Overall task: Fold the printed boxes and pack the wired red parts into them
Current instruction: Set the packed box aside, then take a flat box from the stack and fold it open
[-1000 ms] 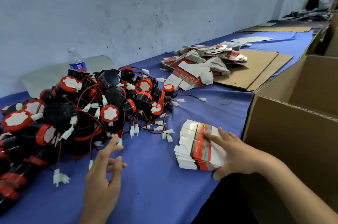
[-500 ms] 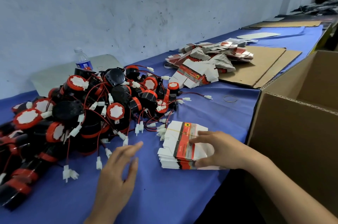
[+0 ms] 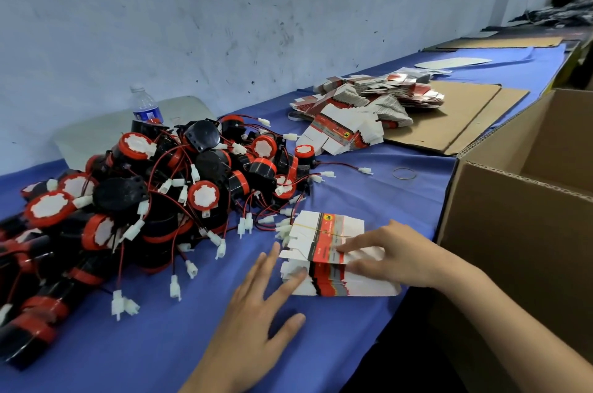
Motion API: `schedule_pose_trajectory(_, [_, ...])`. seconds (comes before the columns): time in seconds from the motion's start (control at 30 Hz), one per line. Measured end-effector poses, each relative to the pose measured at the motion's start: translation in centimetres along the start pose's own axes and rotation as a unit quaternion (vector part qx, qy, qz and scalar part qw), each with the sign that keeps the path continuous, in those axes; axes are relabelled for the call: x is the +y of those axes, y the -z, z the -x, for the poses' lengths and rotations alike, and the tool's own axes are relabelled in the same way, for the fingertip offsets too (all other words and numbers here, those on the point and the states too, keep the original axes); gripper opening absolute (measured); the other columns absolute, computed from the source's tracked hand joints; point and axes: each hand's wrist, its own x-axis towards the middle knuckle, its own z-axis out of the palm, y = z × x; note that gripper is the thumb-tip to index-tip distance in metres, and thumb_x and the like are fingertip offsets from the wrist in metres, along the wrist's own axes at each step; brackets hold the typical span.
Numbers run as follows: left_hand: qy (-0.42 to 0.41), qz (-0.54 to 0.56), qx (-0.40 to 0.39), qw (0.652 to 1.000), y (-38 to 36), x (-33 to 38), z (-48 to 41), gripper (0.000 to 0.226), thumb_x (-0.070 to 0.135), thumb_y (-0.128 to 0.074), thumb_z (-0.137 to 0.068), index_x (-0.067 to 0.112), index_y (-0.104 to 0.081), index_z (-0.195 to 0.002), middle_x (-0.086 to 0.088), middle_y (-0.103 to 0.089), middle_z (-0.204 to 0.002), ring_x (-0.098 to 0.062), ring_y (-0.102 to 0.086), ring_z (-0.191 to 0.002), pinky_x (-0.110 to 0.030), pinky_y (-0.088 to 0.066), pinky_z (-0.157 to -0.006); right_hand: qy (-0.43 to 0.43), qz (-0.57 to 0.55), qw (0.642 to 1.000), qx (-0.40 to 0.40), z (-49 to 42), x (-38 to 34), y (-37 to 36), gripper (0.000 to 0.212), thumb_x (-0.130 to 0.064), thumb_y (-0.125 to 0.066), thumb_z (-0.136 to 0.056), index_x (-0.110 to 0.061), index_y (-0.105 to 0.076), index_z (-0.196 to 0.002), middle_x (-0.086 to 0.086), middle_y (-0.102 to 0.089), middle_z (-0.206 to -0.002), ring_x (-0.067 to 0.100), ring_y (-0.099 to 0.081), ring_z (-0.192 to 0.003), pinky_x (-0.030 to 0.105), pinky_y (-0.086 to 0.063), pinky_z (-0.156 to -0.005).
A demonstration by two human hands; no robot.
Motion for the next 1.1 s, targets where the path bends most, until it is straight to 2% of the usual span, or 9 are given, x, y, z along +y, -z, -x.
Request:
schedule_pose_trajectory(0.03, [0.021, -0.006, -0.014, 1.0, 0.0, 0.1, -0.1, 0.053, 0.07, -0.023, -0.088, 0.069, 0.005, -0.133, 0.028, 0.044, -0.143, 0.003, 0.039, -0.133, -0.029, -0.002, -0.117, 0.006, 0.039, 0.999, 0.004, 0.2, -0.1, -0.2, 0.032, -0.046, -0.051, -0.094, -0.043, -0.057, -0.126, -0.012, -0.063, -0.125, -0.009, -0.041, -0.121, 0.032, -0.017, -0.117])
schedule_pose_trajectory(0.1, [0.044, -0.012, -0.041, 0.998, 0.1, 0.2, -0.2, 0.053, 0.072, -0.02, -0.086, 0.072, 0.012, -0.128, 0.027, 0.044, -0.142, 0.003, 0.04, -0.132, -0.028, 0.001, -0.116, 0.026, 0.124, 0.992, 0.016, 0.8, -0.2, -0.9, 0.035, -0.039, -0.042, -0.1, -0.036, -0.053, -0.133, -0.014, -0.057, -0.133, 0.004, -0.023, -0.142, 0.053, 0.007, -0.115])
schedule_pose_trajectory(0.23, [0.022, -0.032, -0.05, 0.998, -0.1, 0.3, -0.3, 0.051, 0.065, -0.022, -0.094, 0.069, 0.017, -0.127, 0.037, 0.025, -0.142, 0.006, 0.03, -0.137, -0.019, 0.015, -0.111, 0.176, 0.116, 0.94, 0.27, 2.1, 0.1, -2.7, 0.027, -0.02, -0.049, -0.096, -0.008, -0.071, -0.104, 0.002, -0.073, -0.101, 0.02, -0.066, -0.104, 0.064, -0.029, -0.105])
schedule_pose_trajectory(0.37, [0.013, -0.042, -0.051, 0.998, 0.0, 0.3, -0.3, 0.049, 0.063, -0.022, -0.095, 0.068, 0.016, -0.127, 0.04, 0.021, -0.139, 0.01, 0.029, -0.133, -0.011, 0.022, -0.103, 0.202, 0.093, 0.899, 0.377, 2.7, 0.4, -3.9, 0.035, -0.025, -0.036, -0.103, -0.011, -0.065, -0.089, -0.002, -0.069, -0.083, 0.02, -0.06, -0.096, 0.053, -0.041, -0.099])
schedule_pose_trajectory(0.53, [0.014, -0.03, -0.049, 0.998, -0.2, 0.2, -0.3, 0.047, 0.063, -0.023, -0.096, 0.071, 0.012, -0.124, 0.037, 0.019, -0.143, 0.009, 0.025, -0.137, -0.016, 0.016, -0.109, 0.139, 0.084, 0.954, 0.252, 2.0, -0.4, -3.2, 0.044, -0.053, -0.054, -0.086, -0.017, -0.069, -0.105, -0.005, -0.068, -0.105, 0.018, -0.064, -0.1, 0.036, -0.045, -0.099])
schedule_pose_trajectory(0.7, [0.009, -0.051, -0.051, 0.997, -0.4, 0.2, -0.2, 0.051, 0.063, -0.02, -0.096, 0.065, 0.019, -0.128, 0.033, 0.033, -0.145, 0.005, 0.038, -0.133, -0.027, 0.016, -0.115, 0.036, 0.049, 0.992, 0.112, -0.6, -1.7, -4.1, 0.072, -0.06, -0.058, -0.083, -0.044, -0.024, -0.145, -0.017, -0.041, -0.143, 0.009, -0.039, -0.128, 0.021, -0.035, -0.094])
schedule_pose_trajectory(0.93, [0.007, -0.037, -0.05, 0.998, -0.4, 0.1, -0.2, 0.052, 0.062, -0.023, -0.096, 0.069, 0.018, -0.128, 0.04, 0.03, -0.142, 0.009, 0.032, -0.134, -0.023, 0.016, -0.113, 0.107, 0.288, 0.951, 0.033, -1.8, -3.0, -2.8, 0.038, -0.032, -0.035, -0.097, -0.021, -0.052, -0.128, -0.003, -0.063, -0.122, 0.029, -0.06, -0.099, 0.034, -0.041, -0.071])
schedule_pose_trajectory(1.03, [0.002, -0.043, -0.059, 0.997, -0.3, 0.1, -0.2, 0.053, 0.065, -0.024, -0.094, 0.073, 0.016, -0.128, 0.044, 0.028, -0.141, 0.009, 0.031, -0.135, -0.025, 0.014, -0.114, 0.161, 0.313, 0.929, 0.111, -1.3, -3.3, -2.2, 0.015, -0.023, -0.064, -0.075, -0.014, -0.069, -0.085, 0.0, -0.067, -0.07, 0.024, -0.061, -0.057, 0.025, -0.04, -0.045])
schedule_pose_trajectory(1.1, [0.002, -0.052, -0.06, 0.997, -0.3, 0.2, -0.2, 0.055, 0.069, -0.025, -0.091, 0.075, 0.018, -0.125, 0.047, 0.029, -0.138, 0.009, 0.032, -0.133, -0.026, 0.015, -0.114, 0.214, 0.261, 0.922, 0.189, -0.6, -3.1, -2.5, 0.008, -0.019, -0.06, -0.066, -0.013, -0.061, -0.061, 0.0, -0.055, -0.05, 0.023, -0.052, -0.04, 0.023, -0.038, -0.035])
